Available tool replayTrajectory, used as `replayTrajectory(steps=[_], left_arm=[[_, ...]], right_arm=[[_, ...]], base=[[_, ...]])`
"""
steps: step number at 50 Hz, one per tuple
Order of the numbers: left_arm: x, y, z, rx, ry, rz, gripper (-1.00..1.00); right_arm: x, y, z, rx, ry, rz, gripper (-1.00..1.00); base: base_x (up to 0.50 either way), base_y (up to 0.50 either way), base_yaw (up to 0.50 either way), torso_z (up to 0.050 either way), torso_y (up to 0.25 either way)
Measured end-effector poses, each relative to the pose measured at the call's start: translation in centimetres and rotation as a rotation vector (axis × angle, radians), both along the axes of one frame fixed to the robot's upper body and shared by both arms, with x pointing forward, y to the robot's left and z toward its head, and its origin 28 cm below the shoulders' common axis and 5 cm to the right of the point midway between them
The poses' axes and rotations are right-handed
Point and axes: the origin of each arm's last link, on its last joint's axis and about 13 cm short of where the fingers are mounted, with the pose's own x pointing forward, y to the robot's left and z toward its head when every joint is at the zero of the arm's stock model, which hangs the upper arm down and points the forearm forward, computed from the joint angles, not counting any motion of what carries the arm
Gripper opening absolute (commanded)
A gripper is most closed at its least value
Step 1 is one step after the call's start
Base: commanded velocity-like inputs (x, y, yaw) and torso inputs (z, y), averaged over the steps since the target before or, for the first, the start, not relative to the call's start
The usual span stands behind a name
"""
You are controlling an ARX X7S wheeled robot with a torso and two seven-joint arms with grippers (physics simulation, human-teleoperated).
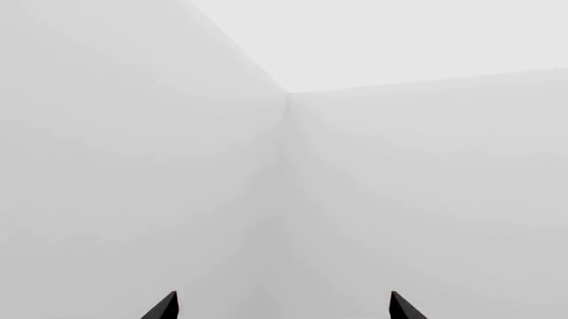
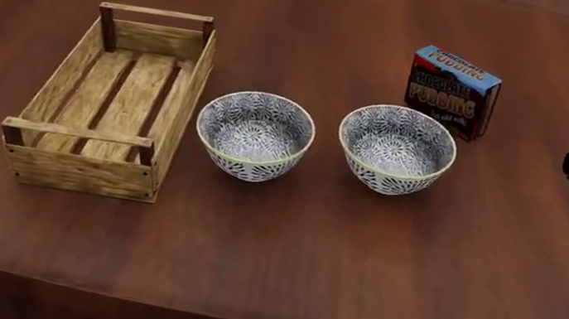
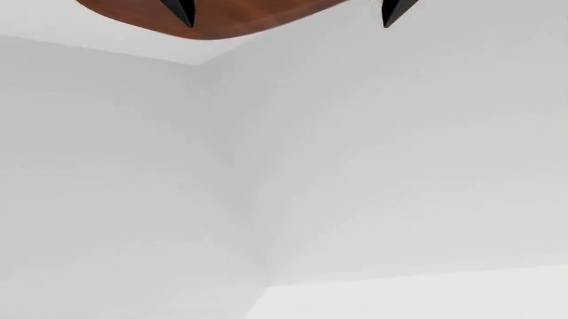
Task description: Stack the left bowl on the right bowl and place them in the tray.
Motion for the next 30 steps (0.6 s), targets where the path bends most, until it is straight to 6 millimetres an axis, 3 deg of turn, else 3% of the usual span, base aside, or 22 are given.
replayTrajectory(steps=[30], left_arm=[[-0.06,-0.15,0.04,0.007,0.002,0.000,1.00]], right_arm=[[-0.06,-0.08,-0.16,-0.008,0.005,-0.003,1.00]], base=[[0.50,0.14,0.00,0.000,0.001]])
